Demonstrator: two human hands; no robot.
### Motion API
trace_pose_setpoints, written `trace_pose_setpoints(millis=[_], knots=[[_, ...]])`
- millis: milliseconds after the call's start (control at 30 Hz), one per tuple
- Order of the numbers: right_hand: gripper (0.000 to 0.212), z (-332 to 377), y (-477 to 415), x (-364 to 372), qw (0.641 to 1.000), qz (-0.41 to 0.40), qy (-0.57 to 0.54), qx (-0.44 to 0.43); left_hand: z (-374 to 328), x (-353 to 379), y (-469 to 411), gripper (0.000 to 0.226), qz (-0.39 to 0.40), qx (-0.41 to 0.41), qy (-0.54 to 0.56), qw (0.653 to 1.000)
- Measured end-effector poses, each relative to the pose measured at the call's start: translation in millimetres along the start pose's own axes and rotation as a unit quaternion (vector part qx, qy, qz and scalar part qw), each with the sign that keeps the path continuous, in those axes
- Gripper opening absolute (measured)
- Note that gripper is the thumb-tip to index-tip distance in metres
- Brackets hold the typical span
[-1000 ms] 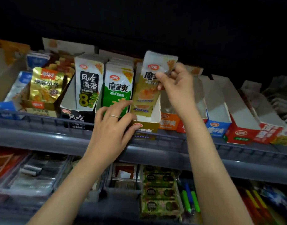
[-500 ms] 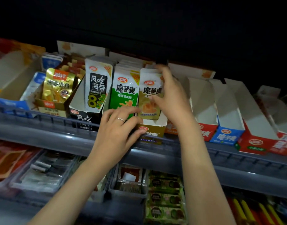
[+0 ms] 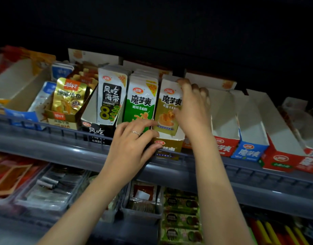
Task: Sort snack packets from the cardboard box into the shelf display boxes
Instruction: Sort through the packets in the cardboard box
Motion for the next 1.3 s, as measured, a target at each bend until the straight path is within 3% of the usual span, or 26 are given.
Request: trace_pose_setpoints(millis=[200,333,467,533,633,700,833,1033,1300], knots=[[0.066,-2.5,1.8,0.5,0.995,-0.033,-0.010,0.092,-1.4,-0.7,0.0,0.024,-0.007,-0.004,0.000,1.000],[0.040,-0.4,3.2,-6.6,0.994,-0.075,-0.003,0.084,-1.8,-0.3,-0.1,0.023,-0.007,-0.009,-0.002,1.000],[0.020,3.0,3.3,-5.2,1.000,0.011,0.020,0.008,-2.6,0.2,-0.1,0.021,-0.008,-0.008,-0.006,1.000],[0.025,6.8,6.7,-2.7,0.995,0.091,0.026,-0.030,-2.4,0.5,-0.2,0.021,-0.009,-0.008,-0.008,1.000],[0.048,13.2,13.6,-0.6,0.975,0.197,0.071,-0.079,-2.0,1.1,-0.3,0.021,-0.007,-0.013,-0.010,1.000],[0.057,16.2,15.9,-1.2,0.968,0.215,0.096,-0.088,-2.3,1.1,-0.4,0.022,-0.004,-0.015,-0.013,1.000],[0.047,23.4,19.7,4.1,0.956,0.243,0.132,-0.094,-2.8,1.0,-0.4,0.022,0.000,-0.017,-0.013,1.000],[0.053,26.0,26.0,11.5,0.915,0.337,0.197,-0.105,-2.0,0.4,0.5,0.022,0.007,-0.021,-0.012,1.000],[0.051,28.3,26.3,17.1,0.913,0.349,0.197,-0.075,-0.6,0.3,0.7,0.023,0.009,-0.019,-0.010,1.000]])
Point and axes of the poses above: each hand's wrist, its own y-axis away from the middle knuckle, its own x-axis out of the palm, z = x × y, the point moved 6 cm from there along -y, towards the middle knuckle, and after that the axes turned 15 degrees about y, right-handed, at the moved point
